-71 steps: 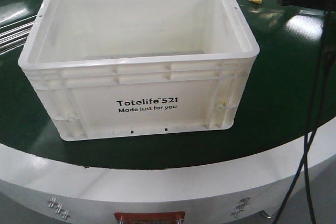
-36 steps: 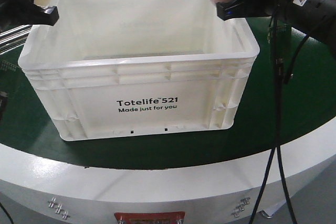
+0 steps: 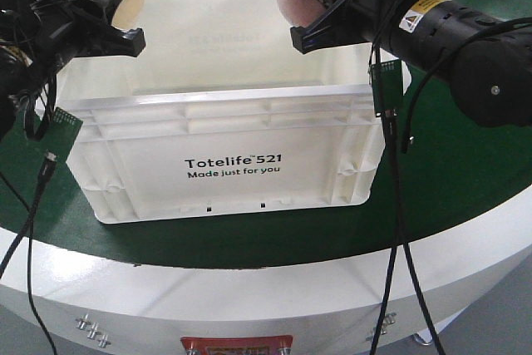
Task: Place moving items into box and shelve
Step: 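Open both grippers to drop the plush balls into the crate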
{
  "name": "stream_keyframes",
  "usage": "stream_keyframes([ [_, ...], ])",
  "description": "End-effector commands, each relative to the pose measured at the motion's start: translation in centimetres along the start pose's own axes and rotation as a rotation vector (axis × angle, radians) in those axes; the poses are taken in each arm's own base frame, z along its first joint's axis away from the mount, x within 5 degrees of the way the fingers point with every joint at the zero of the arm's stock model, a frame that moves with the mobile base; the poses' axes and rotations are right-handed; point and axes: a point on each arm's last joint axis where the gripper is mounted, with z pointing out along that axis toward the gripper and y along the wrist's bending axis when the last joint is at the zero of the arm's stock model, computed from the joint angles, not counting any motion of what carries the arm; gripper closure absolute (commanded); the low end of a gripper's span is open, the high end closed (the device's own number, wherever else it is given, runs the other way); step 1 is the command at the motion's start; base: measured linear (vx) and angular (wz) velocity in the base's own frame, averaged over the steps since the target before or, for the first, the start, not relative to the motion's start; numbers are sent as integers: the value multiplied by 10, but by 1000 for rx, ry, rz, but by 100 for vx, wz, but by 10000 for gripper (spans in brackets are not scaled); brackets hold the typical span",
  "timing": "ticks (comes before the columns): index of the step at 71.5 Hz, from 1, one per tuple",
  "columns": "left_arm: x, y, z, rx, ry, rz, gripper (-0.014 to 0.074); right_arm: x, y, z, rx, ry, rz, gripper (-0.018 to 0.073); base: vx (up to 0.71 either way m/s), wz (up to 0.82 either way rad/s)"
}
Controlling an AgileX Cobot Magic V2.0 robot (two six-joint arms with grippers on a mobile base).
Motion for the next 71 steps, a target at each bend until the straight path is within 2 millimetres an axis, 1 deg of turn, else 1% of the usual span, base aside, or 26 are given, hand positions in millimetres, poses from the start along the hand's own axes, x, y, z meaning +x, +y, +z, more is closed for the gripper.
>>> stream_keyframes([
  [1,-30,-2,-4,8,-162,-13,523,-31,-6,-11,40,-167,-13,438,0,0],
  [8,-30,-2,-4,8,-163,-12,421,-31,-6,-11,40,-167,-13,300,0,0],
  [17,-29,-2,-4,8,-162,-12,243,-31,-6,-11,42,-177,-10,92,0,0],
  [24,-29,-2,-4,8,-162,-12,123,-32,-6,-11,43,-180,-5,-20,0,0],
  [28,-29,-2,-4,8,-162,-13,76,-32,-6,-11,43,-179,-5,-57,0,0],
  [33,-29,-2,-4,8,-161,-13,36,-32,-6,-11,43,-179,-5,-72,0,0],
  [37,-29,-2,-4,8,-161,-13,22,-32,-6,-11,43,-179,-5,-70,0,0],
  [59,-32,0,-6,-8,-171,-42,22,-33,-8,-12,48,-184,-6,-19,0,0],
  [65,-37,5,-9,-57,-187,-94,22,-36,-18,-18,80,-196,-2,-19,0,0],
  [71,-40,12,-14,-114,-173,-31,22,-39,-32,-25,121,-202,4,-19,0,0],
])
